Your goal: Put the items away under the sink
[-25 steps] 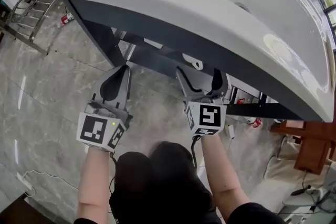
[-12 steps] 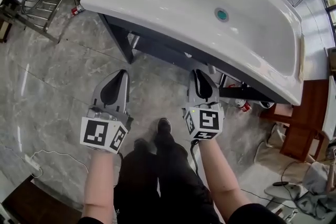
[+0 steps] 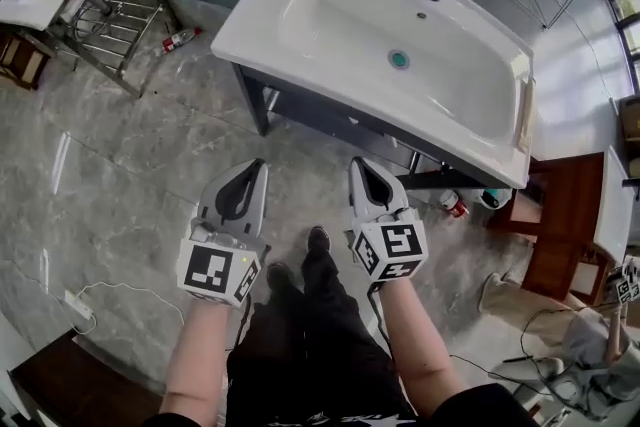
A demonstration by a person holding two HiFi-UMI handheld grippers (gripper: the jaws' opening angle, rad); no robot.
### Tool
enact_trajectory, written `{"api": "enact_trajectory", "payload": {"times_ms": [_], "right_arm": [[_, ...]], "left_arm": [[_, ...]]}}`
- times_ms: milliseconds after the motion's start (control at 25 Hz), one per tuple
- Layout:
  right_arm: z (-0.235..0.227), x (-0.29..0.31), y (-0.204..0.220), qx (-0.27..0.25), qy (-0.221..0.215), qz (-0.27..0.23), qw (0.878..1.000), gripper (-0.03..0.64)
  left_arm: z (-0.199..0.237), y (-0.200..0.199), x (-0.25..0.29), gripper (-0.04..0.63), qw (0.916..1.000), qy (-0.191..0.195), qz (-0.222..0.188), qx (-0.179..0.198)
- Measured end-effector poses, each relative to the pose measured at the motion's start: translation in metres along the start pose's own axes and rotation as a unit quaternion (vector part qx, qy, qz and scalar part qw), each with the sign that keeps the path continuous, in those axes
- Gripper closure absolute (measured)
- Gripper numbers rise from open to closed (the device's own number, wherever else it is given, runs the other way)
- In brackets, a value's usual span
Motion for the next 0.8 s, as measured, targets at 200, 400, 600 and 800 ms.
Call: {"api": "enact_trajectory", "payload": {"times_ms": [200, 400, 600, 800], "right_arm": [[0.020, -0.015, -0.047, -0.015, -0.010, -0.014, 1.000, 0.614], [0.019, -0.037, -0.090, -0.024, 0.008, -0.036, 0.999, 0.614], [-0.007, -0.062, -0.120, -0.022, 0.044, -0.063, 0.997, 0.614], [-0.078, -0.101, -0.118, 0.022, 0.123, -0.065, 0.990, 0.614]], "left_arm": [[-0.008, -0.035, -0.014, 0.588, 0.9999, 0.010, -0.001, 0.000], [-0.021, -0.062, -0.027, 0.586, 0.9996, 0.022, -0.013, -0.008], [-0.034, -0.066, -0.017, 0.586, 0.9989, 0.046, -0.002, 0.005], [-0.076, -0.066, 0.012, 0.586, 0.9971, 0.073, 0.012, 0.019]]}}
Point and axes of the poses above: the fingertips, and each gripper's own axes: x forward along the fingers, z to its left, y out of its underside, the point moved 6 cm from there along -x, backward along the fingers, and after that the axes turned 11 degrees about -z, right-handed, at the moved point
